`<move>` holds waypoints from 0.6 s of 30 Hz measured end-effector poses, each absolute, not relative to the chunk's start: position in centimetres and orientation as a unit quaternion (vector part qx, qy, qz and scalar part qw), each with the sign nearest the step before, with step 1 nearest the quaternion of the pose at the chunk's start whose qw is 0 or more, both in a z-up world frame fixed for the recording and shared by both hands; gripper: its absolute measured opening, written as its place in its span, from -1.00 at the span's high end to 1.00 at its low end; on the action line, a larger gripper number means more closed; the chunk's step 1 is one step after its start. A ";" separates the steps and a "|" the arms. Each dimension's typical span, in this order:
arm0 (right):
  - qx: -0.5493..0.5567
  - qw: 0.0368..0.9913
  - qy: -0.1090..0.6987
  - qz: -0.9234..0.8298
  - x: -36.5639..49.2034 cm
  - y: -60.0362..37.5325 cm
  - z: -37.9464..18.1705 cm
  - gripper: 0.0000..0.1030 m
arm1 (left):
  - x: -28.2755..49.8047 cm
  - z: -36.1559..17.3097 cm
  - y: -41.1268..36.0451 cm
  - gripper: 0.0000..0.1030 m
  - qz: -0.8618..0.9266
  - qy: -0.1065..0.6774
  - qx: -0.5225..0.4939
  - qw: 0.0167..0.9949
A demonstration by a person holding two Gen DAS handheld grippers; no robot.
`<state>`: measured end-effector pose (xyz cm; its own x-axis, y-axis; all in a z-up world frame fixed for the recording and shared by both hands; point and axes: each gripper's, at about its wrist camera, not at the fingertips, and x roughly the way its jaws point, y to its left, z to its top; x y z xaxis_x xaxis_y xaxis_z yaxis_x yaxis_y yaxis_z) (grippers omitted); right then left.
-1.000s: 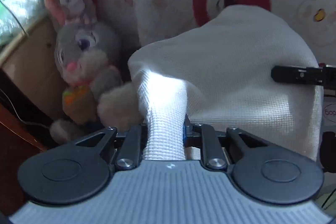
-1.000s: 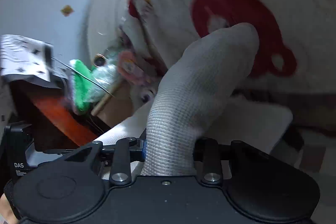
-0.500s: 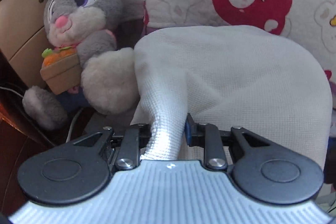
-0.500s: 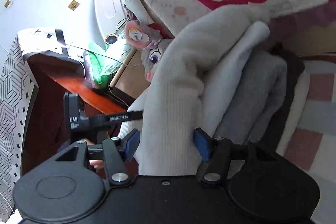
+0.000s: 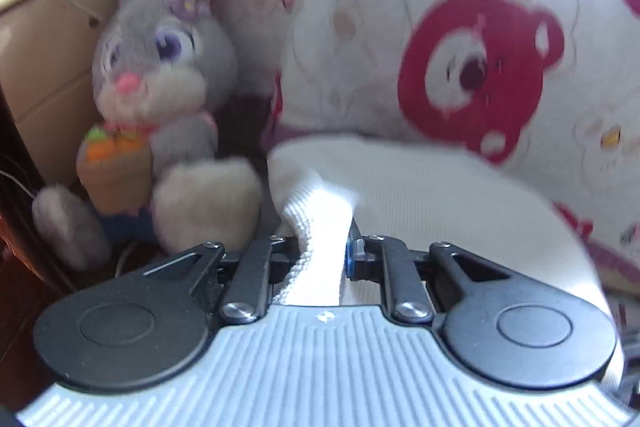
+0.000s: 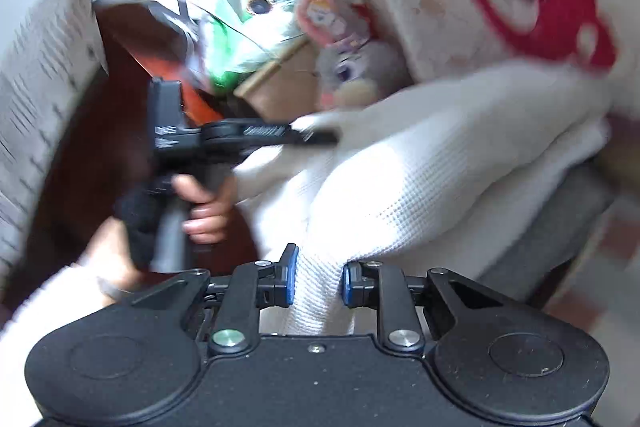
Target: Fold clothes
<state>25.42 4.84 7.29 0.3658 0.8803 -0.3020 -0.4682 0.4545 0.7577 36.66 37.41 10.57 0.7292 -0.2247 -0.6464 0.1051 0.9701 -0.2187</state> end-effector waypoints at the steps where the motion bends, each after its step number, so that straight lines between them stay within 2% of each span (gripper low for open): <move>1: 0.325 0.748 0.370 0.445 26.0 5.1 5.9 0.53 | 36.8 10.9 37.7 0.68 -0.083 0.345 -0.094 0.930; 3: 0.364 0.725 0.407 0.420 26.3 6.2 2.1 0.53 | 37.5 9.8 37.9 0.64 -0.060 0.368 -0.085 0.924; 5: 0.380 0.719 0.424 0.398 25.7 6.5 -1.2 0.52 | 37.7 7.7 37.3 0.64 -0.026 0.405 -0.032 0.913; 7: 0.416 0.698 0.424 0.401 25.2 6.2 -3.0 0.41 | 37.1 6.1 36.3 0.47 0.010 0.420 0.043 0.907; 9: 0.400 0.703 0.420 0.413 24.8 6.1 -2.6 0.36 | 35.8 5.6 35.6 0.33 0.054 0.395 0.098 0.912; 10: 0.380 0.710 0.418 0.419 24.7 6.0 -2.0 0.26 | 35.0 5.8 35.6 0.29 0.087 0.371 0.102 0.919; 13: 0.351 0.727 0.390 0.443 25.0 4.1 1.0 0.17 | 32.2 7.7 36.2 0.26 0.125 0.296 0.052 0.945; 16: 0.397 0.739 0.325 0.436 25.9 -0.3 3.3 -0.12 | 29.7 8.9 33.4 0.20 0.019 0.283 0.072 0.956; 18: 0.435 0.758 0.297 0.384 27.8 -3.0 3.6 -0.13 | 28.4 8.0 30.7 0.13 -0.059 0.306 0.107 0.944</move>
<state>27.77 -2.99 3.63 0.5279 0.8413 -0.1160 -0.3240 0.3258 0.8882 28.36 30.66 8.03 0.8054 -0.0452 -0.5910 0.1758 0.9705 0.1653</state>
